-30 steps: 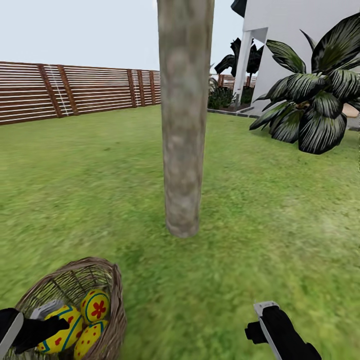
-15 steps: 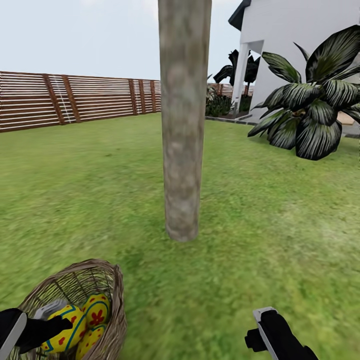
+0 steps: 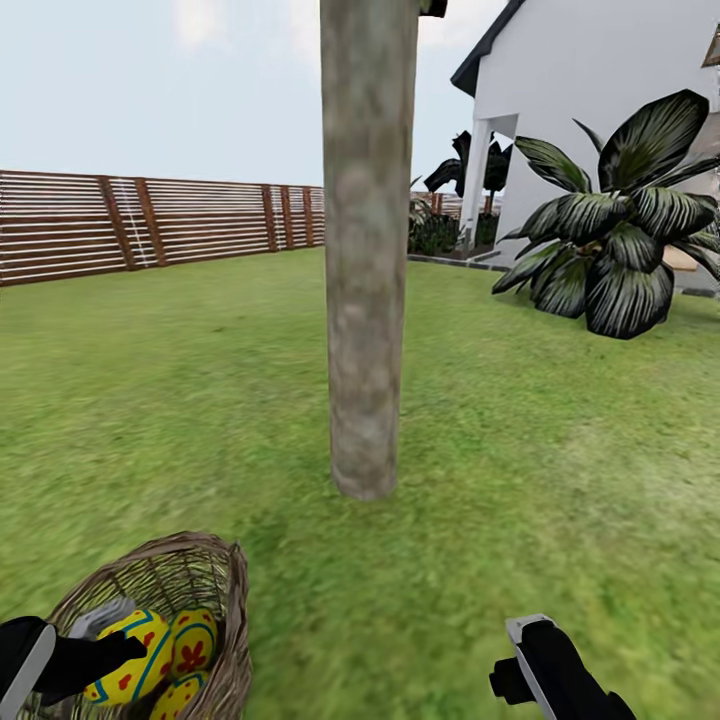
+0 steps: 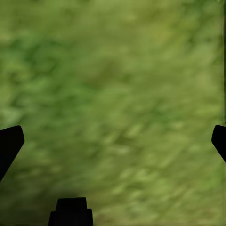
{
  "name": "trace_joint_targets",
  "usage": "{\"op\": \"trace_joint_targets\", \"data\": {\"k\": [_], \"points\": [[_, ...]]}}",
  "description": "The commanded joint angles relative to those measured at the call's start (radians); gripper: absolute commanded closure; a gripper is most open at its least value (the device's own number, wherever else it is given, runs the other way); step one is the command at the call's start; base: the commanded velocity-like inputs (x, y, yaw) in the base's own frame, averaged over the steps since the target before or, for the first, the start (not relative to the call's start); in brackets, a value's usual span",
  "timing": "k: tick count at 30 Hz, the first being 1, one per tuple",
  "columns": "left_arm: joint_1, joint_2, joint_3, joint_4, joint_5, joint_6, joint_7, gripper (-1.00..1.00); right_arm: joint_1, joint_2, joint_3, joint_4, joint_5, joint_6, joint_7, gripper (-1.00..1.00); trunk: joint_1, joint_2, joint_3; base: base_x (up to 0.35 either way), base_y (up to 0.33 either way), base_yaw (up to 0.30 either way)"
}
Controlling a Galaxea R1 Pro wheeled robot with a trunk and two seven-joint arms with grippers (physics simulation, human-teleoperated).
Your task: Take the three Easter eggs out of the wicker basket on the lawn in the garden, then place them on the lawn next to a single tree (choose any tree) so that all three eggs are next to the same tree and none are left in the basket.
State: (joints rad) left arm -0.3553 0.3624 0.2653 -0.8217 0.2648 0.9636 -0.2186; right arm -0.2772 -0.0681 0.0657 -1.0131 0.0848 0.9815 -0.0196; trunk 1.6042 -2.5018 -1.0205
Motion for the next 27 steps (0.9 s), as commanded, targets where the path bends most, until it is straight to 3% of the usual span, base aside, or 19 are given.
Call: {"op": "trace_joint_targets", "data": {"k": [1,7,20,27], "points": [[-0.001,0.0,0.002,-0.001,-0.007,0.004,-0.008,1.0,0.0,-0.001,0.003,-0.001,0.004,0.005,0.0,-1.0,-0.001,0.0,0.003,0.0,0.0,0.0],[-0.001,0.0,-0.036,0.0,-0.007,0.006,-0.008,1.0,0.0,-0.001,0.003,-0.001,0.004,0.005,0.0,-1.0,-0.003,0.001,0.026,0.0,0.0,0.0],[-0.001,0.0,-0.037,0.0,-0.007,0.006,-0.009,1.0,0.0,-0.001,0.003,-0.001,0.004,0.005,0.0,-1.0,-0.046,0.079,0.068,0.0,0.0,0.0],[-0.001,0.0,-0.036,0.001,-0.005,0.007,-0.013,1.0,0.0,-0.001,0.003,-0.001,0.004,0.005,0.0,-1.0,-0.046,0.079,0.068,-0.173,0.0,0.0]]}}
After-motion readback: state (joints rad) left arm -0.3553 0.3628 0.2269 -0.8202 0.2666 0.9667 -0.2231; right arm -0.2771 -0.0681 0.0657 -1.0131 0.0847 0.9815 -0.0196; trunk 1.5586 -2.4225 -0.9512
